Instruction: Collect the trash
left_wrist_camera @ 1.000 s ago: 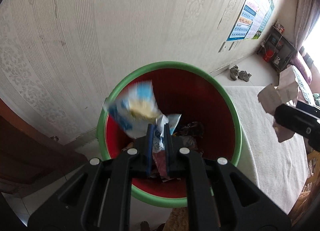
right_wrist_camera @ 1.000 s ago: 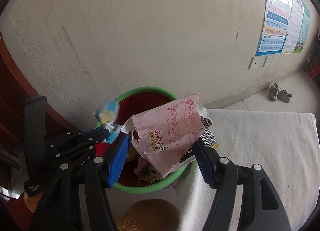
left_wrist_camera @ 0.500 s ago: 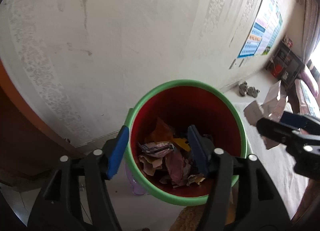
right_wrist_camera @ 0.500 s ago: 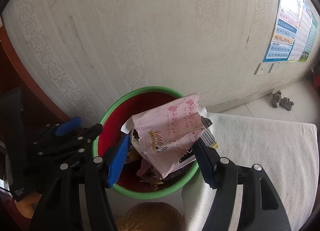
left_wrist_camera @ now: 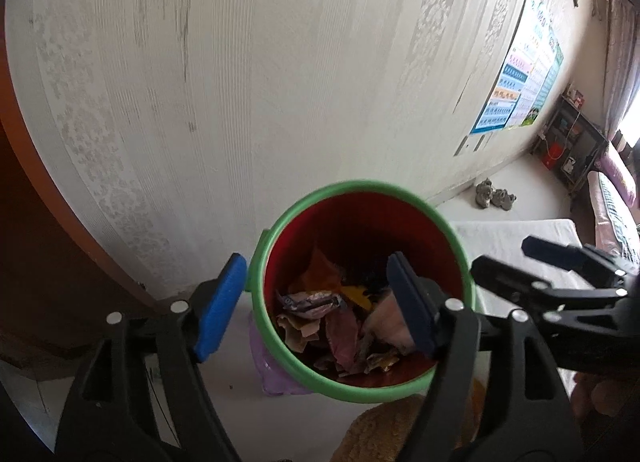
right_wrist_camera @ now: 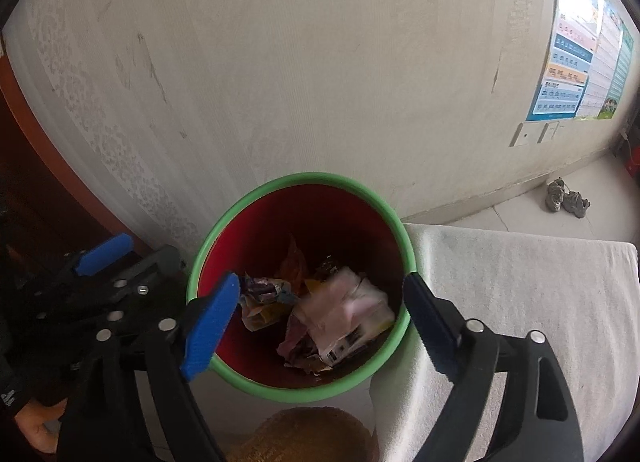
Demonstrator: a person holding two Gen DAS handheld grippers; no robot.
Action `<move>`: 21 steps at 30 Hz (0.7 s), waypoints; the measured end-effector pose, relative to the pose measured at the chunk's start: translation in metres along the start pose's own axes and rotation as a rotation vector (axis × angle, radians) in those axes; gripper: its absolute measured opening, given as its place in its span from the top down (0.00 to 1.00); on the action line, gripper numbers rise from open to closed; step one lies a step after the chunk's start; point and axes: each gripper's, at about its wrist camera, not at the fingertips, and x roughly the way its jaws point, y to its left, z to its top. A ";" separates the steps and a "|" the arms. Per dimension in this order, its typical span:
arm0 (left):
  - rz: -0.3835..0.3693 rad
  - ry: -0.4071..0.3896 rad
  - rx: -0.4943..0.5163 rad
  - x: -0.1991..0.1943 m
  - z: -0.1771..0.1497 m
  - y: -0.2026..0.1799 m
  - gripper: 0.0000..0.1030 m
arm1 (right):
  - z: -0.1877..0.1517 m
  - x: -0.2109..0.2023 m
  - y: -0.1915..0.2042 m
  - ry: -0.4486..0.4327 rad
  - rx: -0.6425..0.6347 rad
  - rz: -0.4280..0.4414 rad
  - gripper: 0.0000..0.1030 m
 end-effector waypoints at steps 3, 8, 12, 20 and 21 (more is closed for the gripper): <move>-0.013 -0.047 0.006 -0.017 0.003 -0.013 0.20 | -0.010 -0.017 -0.014 -0.045 0.031 -0.014 0.20; -0.070 -0.183 0.140 -0.049 0.001 -0.064 0.05 | -0.044 -0.070 -0.058 -0.155 0.141 -0.101 0.11; -0.120 -0.255 0.215 -0.067 -0.003 -0.107 0.05 | -0.072 -0.119 -0.096 -0.246 0.251 -0.185 0.07; -0.144 -0.381 0.281 -0.113 -0.006 -0.186 0.05 | -0.111 -0.245 -0.125 -0.591 0.238 -0.461 0.07; -0.154 -0.392 0.287 -0.119 -0.006 -0.195 0.05 | -0.118 -0.263 -0.126 -0.644 0.226 -0.498 0.07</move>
